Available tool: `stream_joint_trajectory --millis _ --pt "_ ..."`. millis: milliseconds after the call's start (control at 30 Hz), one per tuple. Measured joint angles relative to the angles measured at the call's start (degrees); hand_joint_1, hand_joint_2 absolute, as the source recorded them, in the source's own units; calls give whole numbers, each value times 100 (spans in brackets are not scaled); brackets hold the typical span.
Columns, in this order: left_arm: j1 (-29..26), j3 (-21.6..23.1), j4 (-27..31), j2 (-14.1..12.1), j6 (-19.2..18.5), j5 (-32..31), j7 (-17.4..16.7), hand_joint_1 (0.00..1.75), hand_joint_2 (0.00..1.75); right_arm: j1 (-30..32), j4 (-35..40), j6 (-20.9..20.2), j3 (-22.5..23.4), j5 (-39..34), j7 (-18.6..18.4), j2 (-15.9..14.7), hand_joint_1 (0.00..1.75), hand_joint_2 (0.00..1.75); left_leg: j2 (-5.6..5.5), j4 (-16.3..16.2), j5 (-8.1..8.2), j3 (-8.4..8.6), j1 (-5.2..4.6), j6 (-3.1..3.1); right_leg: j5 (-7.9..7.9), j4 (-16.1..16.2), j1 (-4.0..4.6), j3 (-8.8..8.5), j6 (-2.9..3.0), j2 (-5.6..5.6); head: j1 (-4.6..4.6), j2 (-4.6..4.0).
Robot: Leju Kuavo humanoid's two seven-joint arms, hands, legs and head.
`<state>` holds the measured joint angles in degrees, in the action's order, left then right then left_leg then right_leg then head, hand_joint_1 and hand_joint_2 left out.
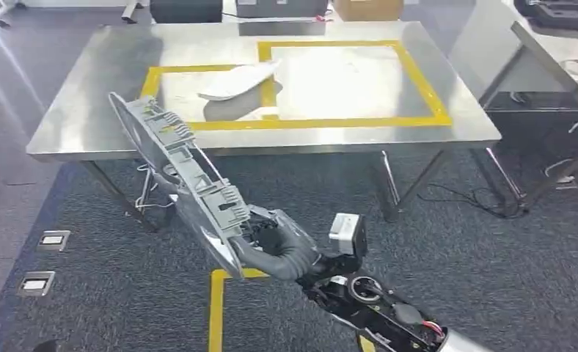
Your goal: Take the parts from the cabinet and place them on the table.
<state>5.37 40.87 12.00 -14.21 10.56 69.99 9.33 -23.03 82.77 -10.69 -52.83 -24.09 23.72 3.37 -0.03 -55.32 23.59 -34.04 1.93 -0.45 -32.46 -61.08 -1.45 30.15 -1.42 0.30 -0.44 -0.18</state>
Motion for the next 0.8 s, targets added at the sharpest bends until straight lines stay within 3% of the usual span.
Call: stream_joint_trajectory --millis 67,100,133,167,233,267,300,333,400,433,467,500,567,600,633,667,700,733,767,800 --pt "2 0 0 -7 0 0 0 0 175 11 0 7 0 2 9 -2 175 175 2 0 61 71 -64 62 -334 -1080 42 638 43 0 90 0" --pt "-3 0 0 -4 0 0 0 0 175 22 0 15 0 0 9 -4 175 175 -1 0 96 111 -105 85 -357 -1378 60 859 72 1 114 0" --pt "-10 2 0 -2 0 2 0 0 175 33 0 20 0 2 7 -11 175 175 -9 0 133 166 -141 103 -234 -1395 93 949 116 1 133 0" --pt "-13 2 0 0 0 0 0 0 175 39 -2 20 0 2 7 -15 175 175 -24 0 180 238 -179 113 52 -1115 139 898 192 2 146 0" --pt "-7 2 0 4 0 -7 0 0 175 35 0 20 2 2 7 -15 175 175 -33 5 271 397 -237 124 753 -110 265 554 388 12 194 0" --pt "-15 4 0 33 -2 -7 0 0 175 35 0 17 0 2 7 -15 175 175 -33 19 309 417 -214 133 941 295 342 446 506 7 210 0" --pt "17 4 0 28 -7 -9 0 0 175 33 2 17 0 0 13 -15 175 175 -48 7 337 428 -274 100 861 397 327 325 540 -14 135 0" --pt "17 4 0 26 -7 -11 0 0 175 26 9 17 2 2 15 -15 175 175 -42 8 340 407 -239 88 821 504 352 259 516 7 168 0" --pt "9 6 0 15 -9 -11 0 0 175 30 22 26 13 2 11 -15 175 175 -29 56 351 423 -211 48 814 541 360 253 526 23 168 0" --pt "15 7 0 -7 -9 -11 0 0 175 35 31 31 17 2 11 -13 175 175 -28 56 394 446 -255 7 837 678 286 129 502 25 177 0" --pt "5 9 0 9 -9 -7 0 0 175 42 33 31 20 4 13 -15 175 175 -23 -88 447 441 -224 -14 846 755 272 46 484 30 168 0" --pt "28 11 0 0 -9 -9 0 0 175 29 35 31 22 4 13 -15 175 175 -33 -416 598 275 -207 -40 837 788 258 3 497 14 136 0" --pt "28 9 0 -20 -9 -9 0 0 175 29 46 26 20 11 24 -13 175 175 -30 -1371 884 -315 -145 -133 777 791 234 -53 475 7 83 0" --pt "19 11 0 -24 -9 -5 0 0 175 33 44 26 17 13 17 -15 175 175 -28 -1703 924 -578 -110 -172 737 786 214 -83 457 9 61 0" --pt "2 11 0 -22 -9 -2 0 0 175 42 44 28 17 13 11 -15 175 175 -27 -1769 841 -712 -80 -200 700 780 195 -116 433 15 46 0" --pt "-6 11 0 -24 -9 0 0 0 175 55 44 28 17 13 4 -15 175 175 -25 -1557 612 -698 -53 -230 653 776 170 -167 405 22 17 0" --pt "-7 11 0 -33 -9 0 0 0 175 61 44 28 17 13 4 -15 175 175 -23 -1135 312 -562 -25 -258 605 769 147 -224 370 25 -6 0" --pt "-3 11 0 -46 -9 2 0 0 175 61 44 26 15 13 7 -15 175 175 -15 -564 -29 -338 0 -292 541 755 121 -293 327 24 -29 0" --pt "-3 11 0 -42 -9 2 0 0 175 60 44 17 15 13 7 -15 175 175 16 -73 -255 -148 36 -329 474 744 129 -304 270 19 -79 0" --pt "14 11 0 -35 -13 0 0 0 175 55 46 15 17 13 15 -15 175 175 -5 31 -103 -64 -19 -306 385 718 164 -274 223 25 -142 0"
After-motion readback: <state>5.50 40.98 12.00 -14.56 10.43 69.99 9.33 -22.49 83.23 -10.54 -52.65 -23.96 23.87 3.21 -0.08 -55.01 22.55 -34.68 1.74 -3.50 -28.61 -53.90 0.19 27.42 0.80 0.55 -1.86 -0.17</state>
